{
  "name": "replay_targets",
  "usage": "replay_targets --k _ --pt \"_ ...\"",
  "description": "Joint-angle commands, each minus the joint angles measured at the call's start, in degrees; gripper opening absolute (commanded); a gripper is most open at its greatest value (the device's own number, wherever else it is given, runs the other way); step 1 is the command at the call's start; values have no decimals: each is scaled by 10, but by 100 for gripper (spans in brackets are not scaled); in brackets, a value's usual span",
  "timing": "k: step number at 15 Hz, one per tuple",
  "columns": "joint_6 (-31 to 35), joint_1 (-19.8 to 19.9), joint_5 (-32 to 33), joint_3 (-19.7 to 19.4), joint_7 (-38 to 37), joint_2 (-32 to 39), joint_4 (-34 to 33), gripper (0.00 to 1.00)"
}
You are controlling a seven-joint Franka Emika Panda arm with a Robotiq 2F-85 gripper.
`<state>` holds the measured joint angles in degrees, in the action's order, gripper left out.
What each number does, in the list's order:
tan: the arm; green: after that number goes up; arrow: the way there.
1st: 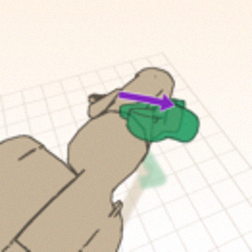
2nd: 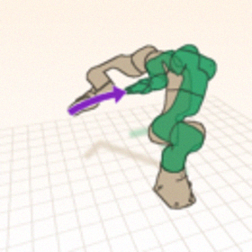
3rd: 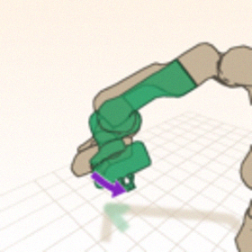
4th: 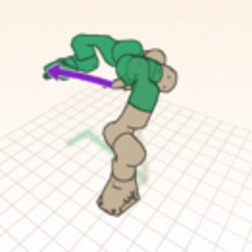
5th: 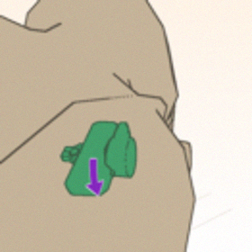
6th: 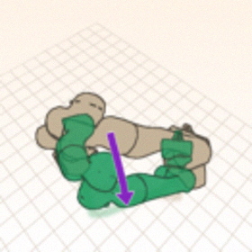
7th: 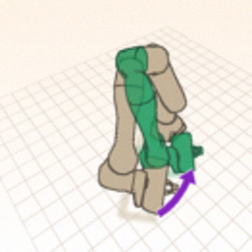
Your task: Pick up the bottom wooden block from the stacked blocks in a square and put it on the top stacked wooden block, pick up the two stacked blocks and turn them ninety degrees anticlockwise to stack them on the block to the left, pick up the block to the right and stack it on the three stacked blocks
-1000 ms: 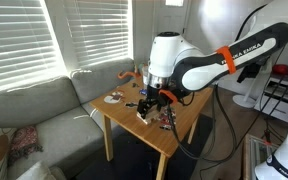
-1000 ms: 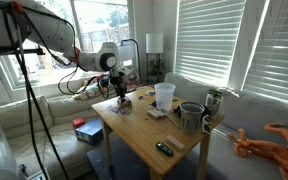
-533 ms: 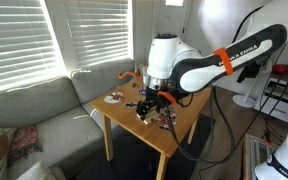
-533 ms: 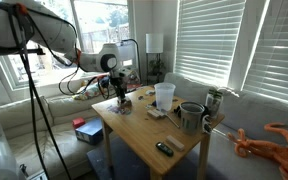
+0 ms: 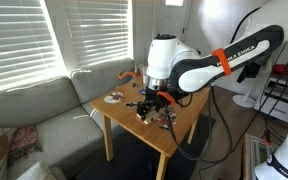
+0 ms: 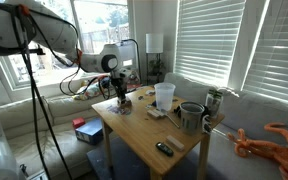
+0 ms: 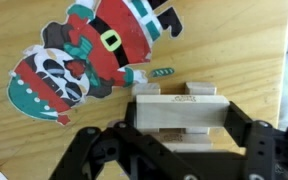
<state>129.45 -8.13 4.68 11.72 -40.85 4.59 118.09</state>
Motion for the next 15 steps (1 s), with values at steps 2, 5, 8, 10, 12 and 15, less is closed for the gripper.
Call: replay_targets --k 2,5,8,10,12,15 --pt "-19 -15 4 -12 -17 -9 -7 60" --pt "-22 -15 8 -14 -20 -27 -1 60" --pt "-21 -11 9 -16 -19 -41 3 60" --pt "-20 -7 10 -18 -16 -47 3 60" --pt "-18 -5 12 -21 -10 -45 -2 60" --pt "-16 -3 17 -27 -1 -33 -13 60"
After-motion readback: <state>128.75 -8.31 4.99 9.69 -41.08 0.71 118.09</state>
